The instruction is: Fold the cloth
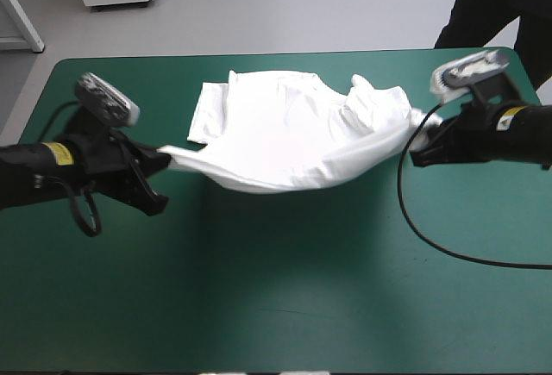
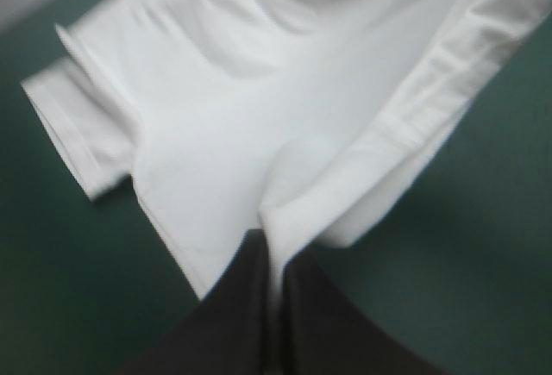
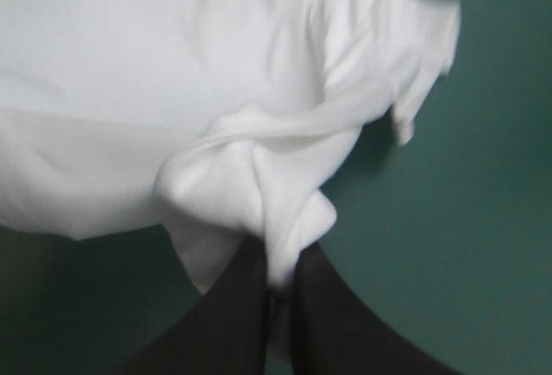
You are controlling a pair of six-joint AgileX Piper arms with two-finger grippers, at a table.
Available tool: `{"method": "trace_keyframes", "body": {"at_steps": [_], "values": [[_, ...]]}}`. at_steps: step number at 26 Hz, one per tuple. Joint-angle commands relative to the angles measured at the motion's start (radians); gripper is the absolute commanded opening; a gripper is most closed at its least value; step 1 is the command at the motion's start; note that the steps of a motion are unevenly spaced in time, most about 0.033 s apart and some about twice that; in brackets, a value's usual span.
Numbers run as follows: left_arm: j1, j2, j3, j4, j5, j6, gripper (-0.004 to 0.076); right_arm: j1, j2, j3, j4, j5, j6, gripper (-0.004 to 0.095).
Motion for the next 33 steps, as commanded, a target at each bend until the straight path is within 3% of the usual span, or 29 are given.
{"method": "trace_keyframes", "body": {"at_steps": [1,4,13,19,25,29,32,33], "values": [[-0.006,-0.025,-0.24,-0.027,-0.108,-0.007,-0.0022,0.002,-0.032,-0.257,-0.006,-0.012,0.005,-0.0005],[-0.006,-0.014,-0.412,-0.003,-0.206,0.017,-0.0022,0.002,-0.032,-0.443,-0.006,-0.082,0.004,-0.0005],[-0.006,0.032,-0.756,0.038,-0.341,0.079,-0.0022,0.002,-0.032,-0.804,-0.006,-0.294,-0.007,-0.0007],[-0.006,0.034,-0.823,0.023,-0.515,0.109,-0.0022,0.002,-0.021,-0.85,-0.013,-0.42,-0.008,-0.0017],[-0.006,0.143,-0.823,0.071,-0.613,0.111,-0.0022,0.002,0.09,-0.85,-0.034,-0.516,-0.008,-0.0017],[-0.004,0.299,-0.823,0.15,-0.828,0.111,-0.0022,0.0,0.233,-0.852,-0.05,-0.646,-0.012,-0.0017],[0.017,0.479,-0.828,0.253,-1.12,0.081,-0.0022,-0.002,0.407,-0.867,-0.088,-0.796,-0.005,-0.0017],[0.032,0.521,-0.843,0.235,-1.168,0.074,-0.0022,-0.002,0.435,-0.875,-0.081,-0.813,-0.005,-0.0017]]}}
